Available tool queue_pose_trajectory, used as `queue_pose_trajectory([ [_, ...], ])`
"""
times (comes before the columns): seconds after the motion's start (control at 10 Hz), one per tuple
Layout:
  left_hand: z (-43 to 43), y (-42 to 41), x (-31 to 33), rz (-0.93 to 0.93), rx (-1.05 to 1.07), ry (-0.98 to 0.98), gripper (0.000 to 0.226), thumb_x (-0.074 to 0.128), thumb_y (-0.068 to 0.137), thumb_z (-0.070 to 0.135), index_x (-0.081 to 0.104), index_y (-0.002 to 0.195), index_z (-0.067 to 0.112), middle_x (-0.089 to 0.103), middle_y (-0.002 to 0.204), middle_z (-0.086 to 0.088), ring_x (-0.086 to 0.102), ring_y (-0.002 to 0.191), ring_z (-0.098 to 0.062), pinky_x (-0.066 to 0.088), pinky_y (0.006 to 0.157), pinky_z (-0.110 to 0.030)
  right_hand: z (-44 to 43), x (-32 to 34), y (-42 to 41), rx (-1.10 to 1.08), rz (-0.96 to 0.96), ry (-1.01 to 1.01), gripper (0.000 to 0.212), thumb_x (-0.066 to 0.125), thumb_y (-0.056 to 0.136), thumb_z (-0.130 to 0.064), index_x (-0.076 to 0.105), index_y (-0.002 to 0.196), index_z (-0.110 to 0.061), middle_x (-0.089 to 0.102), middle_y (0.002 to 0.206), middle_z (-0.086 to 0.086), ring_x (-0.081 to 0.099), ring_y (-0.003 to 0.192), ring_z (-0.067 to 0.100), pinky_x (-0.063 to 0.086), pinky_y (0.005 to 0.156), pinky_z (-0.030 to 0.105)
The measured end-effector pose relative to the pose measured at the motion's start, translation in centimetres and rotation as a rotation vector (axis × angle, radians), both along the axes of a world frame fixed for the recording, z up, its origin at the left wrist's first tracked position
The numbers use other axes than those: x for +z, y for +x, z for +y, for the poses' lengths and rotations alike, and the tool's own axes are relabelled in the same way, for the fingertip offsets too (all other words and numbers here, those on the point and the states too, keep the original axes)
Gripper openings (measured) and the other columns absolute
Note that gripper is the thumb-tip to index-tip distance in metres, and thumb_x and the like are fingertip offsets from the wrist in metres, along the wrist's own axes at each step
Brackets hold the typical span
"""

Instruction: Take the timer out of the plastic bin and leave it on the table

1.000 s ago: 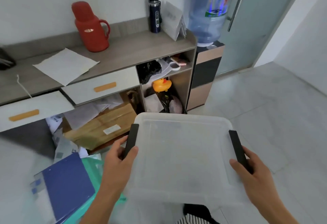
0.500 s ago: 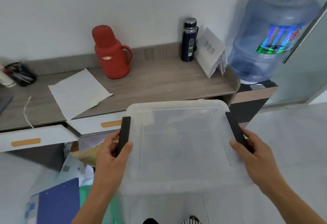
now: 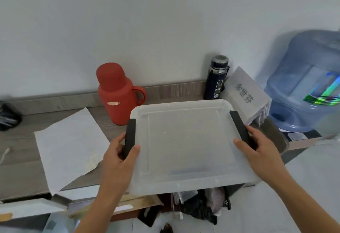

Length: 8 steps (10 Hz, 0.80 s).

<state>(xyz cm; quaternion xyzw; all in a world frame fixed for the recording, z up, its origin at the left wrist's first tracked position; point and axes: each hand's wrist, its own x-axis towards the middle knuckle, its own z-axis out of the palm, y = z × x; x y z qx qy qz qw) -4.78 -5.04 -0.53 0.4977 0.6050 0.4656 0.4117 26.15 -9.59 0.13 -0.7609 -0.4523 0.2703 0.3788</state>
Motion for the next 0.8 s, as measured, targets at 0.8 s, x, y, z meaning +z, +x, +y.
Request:
queue_pose_trajectory([
  [0.8, 11.5, 2.4, -2.1, -0.043, -0.037, -0.134, 0.031, 0.054, 0.092, 0.019, 0.054, 0.122, 0.022, 0.065, 0.105, 0.007, 0.063, 0.090, -0.006, 0.049, 0.063, -0.014, 12.0, -0.6, 4.4, 0.131, 0.018, -0.107, 0.057, 0.065, 0.085, -0.027, 0.043, 0.137, -0.019, 0.057, 0.110, -0.006, 0.057, 0.092, 0.005, 0.046, 0.077, 0.027],
])
